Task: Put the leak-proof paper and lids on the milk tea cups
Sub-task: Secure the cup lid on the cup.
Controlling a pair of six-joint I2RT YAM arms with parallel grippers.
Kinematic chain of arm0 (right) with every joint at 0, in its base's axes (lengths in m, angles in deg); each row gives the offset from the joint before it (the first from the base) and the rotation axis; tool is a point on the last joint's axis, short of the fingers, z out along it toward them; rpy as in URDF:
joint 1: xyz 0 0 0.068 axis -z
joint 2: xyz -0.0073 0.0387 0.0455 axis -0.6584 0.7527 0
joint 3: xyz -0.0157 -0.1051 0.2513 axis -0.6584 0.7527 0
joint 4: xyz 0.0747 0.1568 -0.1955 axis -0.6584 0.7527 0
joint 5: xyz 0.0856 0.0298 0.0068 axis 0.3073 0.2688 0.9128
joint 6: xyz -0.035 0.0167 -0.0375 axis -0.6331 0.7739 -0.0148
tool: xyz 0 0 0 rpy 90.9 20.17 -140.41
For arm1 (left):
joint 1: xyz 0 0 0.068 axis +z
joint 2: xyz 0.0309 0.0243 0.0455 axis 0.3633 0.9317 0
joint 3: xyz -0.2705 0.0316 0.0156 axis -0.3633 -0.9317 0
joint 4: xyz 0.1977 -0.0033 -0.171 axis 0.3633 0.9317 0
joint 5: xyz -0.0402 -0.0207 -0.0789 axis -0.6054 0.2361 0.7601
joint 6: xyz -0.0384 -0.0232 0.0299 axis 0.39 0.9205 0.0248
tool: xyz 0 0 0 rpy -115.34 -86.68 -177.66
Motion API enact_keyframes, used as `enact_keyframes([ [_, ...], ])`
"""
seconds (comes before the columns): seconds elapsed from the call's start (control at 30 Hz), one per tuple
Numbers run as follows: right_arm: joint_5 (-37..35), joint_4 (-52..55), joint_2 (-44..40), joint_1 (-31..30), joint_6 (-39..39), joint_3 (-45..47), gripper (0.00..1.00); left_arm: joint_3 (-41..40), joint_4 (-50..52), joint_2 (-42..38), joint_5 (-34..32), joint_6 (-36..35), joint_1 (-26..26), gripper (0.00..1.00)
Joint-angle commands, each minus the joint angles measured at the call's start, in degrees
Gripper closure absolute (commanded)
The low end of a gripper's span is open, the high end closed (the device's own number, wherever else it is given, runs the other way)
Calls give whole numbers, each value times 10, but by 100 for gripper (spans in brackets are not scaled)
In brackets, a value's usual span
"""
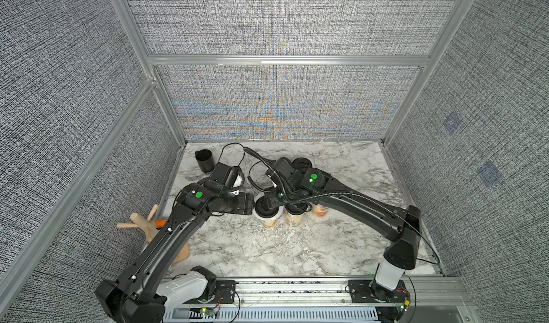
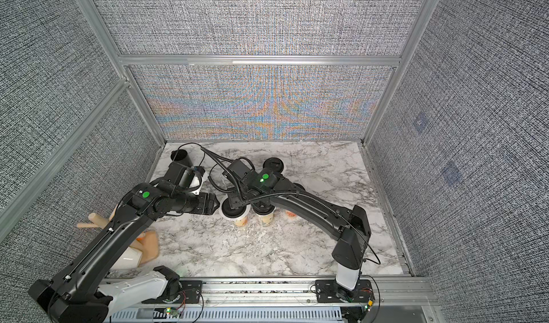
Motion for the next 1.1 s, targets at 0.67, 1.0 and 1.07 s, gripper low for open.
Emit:
enact_keyframes([
  [0.67,-37,23,-34,5,-1,-8,37,-53,17,38,37,4,-8,19],
  [1.0,-38,18,-39,5,1,2,37,-54,-4,65,25,-3,-8,19],
  [1.07,-38,18,-40,5,2,5,37,-48,-1,75,26,-10,-8,19],
])
